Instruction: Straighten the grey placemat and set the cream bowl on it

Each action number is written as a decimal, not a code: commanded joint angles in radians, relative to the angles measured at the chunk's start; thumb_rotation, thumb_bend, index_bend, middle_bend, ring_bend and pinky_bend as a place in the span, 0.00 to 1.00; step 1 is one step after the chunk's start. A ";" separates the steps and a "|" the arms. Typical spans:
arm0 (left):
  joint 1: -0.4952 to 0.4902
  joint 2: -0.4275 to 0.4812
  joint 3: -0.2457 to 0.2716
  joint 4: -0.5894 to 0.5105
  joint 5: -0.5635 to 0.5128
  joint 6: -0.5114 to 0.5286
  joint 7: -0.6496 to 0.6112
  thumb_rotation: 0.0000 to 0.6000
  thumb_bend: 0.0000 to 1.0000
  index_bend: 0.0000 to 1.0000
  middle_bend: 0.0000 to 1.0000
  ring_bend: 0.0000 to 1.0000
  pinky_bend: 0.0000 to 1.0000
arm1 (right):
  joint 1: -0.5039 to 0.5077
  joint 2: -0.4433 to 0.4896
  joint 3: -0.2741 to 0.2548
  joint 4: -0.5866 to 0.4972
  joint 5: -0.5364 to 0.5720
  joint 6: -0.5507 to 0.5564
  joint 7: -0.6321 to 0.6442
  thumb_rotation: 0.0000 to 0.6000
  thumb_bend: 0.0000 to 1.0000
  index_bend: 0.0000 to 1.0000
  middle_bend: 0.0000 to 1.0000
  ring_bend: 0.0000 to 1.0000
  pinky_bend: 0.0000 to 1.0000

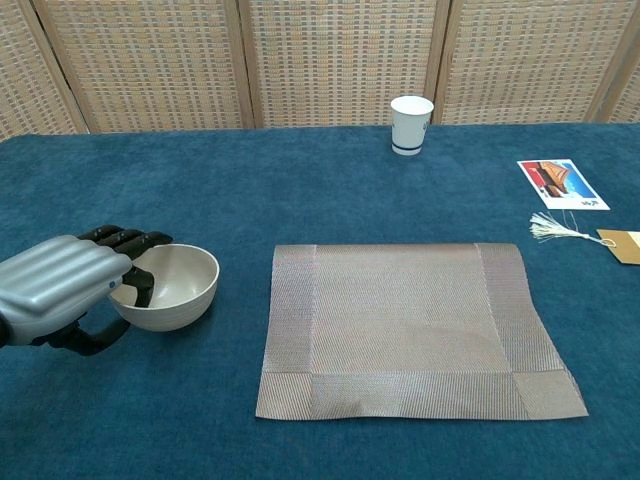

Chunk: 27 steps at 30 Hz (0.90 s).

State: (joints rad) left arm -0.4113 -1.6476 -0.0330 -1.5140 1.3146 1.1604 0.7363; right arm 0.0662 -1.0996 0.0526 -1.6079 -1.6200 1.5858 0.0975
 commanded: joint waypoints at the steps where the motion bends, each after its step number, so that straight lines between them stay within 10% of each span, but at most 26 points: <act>1: 0.002 0.022 -0.008 -0.006 0.015 0.021 -0.022 1.00 0.78 0.72 0.00 0.00 0.00 | 0.000 -0.001 0.000 0.000 -0.001 0.000 -0.001 1.00 0.04 0.01 0.00 0.00 0.00; 27: -0.141 0.174 -0.206 0.151 -0.081 -0.055 -0.163 1.00 0.78 0.83 0.00 0.00 0.00 | 0.013 -0.019 0.037 0.034 0.090 -0.044 -0.026 1.00 0.04 0.01 0.00 0.00 0.00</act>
State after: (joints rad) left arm -0.5245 -1.4687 -0.2144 -1.4038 1.2618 1.1375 0.5901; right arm 0.0789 -1.1185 0.0878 -1.5752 -1.5320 1.5420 0.0715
